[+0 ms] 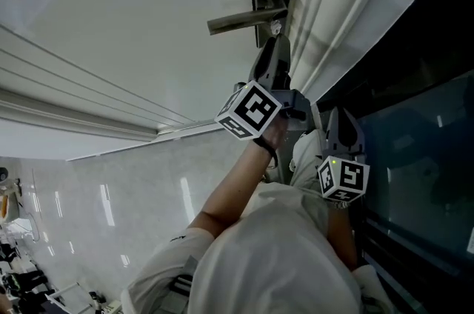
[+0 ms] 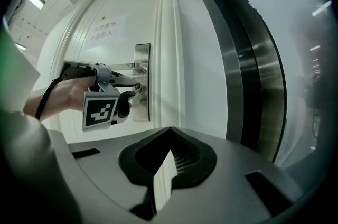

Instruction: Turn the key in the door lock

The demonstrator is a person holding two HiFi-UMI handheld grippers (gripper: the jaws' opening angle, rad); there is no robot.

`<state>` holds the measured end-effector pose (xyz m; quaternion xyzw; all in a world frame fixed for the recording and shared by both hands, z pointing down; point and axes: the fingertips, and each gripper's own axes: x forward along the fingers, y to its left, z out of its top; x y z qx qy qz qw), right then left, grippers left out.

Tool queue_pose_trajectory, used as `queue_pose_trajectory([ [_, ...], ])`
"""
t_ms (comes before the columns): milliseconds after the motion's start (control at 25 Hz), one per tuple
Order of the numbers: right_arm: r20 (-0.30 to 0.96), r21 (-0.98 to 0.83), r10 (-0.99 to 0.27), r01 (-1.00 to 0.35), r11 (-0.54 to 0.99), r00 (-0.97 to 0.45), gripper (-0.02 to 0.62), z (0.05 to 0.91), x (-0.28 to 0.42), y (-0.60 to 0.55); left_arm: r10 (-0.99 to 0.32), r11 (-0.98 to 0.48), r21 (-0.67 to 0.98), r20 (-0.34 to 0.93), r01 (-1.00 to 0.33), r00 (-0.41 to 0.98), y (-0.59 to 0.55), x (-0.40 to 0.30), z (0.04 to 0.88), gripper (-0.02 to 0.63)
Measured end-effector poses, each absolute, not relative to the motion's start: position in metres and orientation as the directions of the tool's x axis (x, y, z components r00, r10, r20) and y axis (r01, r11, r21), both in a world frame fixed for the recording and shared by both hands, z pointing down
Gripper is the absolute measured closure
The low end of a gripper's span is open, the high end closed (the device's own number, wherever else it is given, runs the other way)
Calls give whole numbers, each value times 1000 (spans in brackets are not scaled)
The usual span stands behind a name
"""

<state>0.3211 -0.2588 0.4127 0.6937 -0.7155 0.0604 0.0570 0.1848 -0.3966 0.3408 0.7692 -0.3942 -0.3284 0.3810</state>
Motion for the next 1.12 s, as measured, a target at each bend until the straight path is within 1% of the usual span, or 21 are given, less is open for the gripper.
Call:
queue_pose_trajectory([
  [120,161,-23,-987,-1000,13,-16,603,411,328,-265,-855,-366,904,-232,-223,464,-406,187,338,482],
  [200,164,-30,-986,-1000,6,-11,603,414,330,-269,-854,-355,918,-241,-177,460,-413,188,336,482],
  [560,169,-21,-985,-999,25,-29,603,420,330,-277,-842,-389,906,-276,-168,463,-422,191,334,485],
  [640,171,-21,-985,-999,30,-33,603,421,329,-278,-848,-401,887,-263,-231,461,-422,191,334,489],
  [760,171,-24,-985,-999,31,-35,603,422,329,-278,-856,-421,824,-223,-379,467,-422,191,334,494],
  [880,174,-28,-984,-999,31,-35,603,424,328,-276,-859,-445,728,-182,-522,478,-422,191,333,498],
  [1000,177,-34,-984,-999,26,-32,603,426,330,-274,-859,-465,624,-145,-628,491,-420,192,332,503],
  [1040,178,-37,-984,-999,24,-30,603,427,330,-273,-858,-469,592,-132,-655,496,-420,194,332,509],
  [1080,179,-39,-983,-999,22,-29,603,427,331,-272,-859,-472,559,-118,-681,499,-419,195,333,538],
  [1120,179,-42,-983,-999,20,-27,603,428,332,-272,-860,-474,527,-104,-706,500,-419,196,333,539],
])
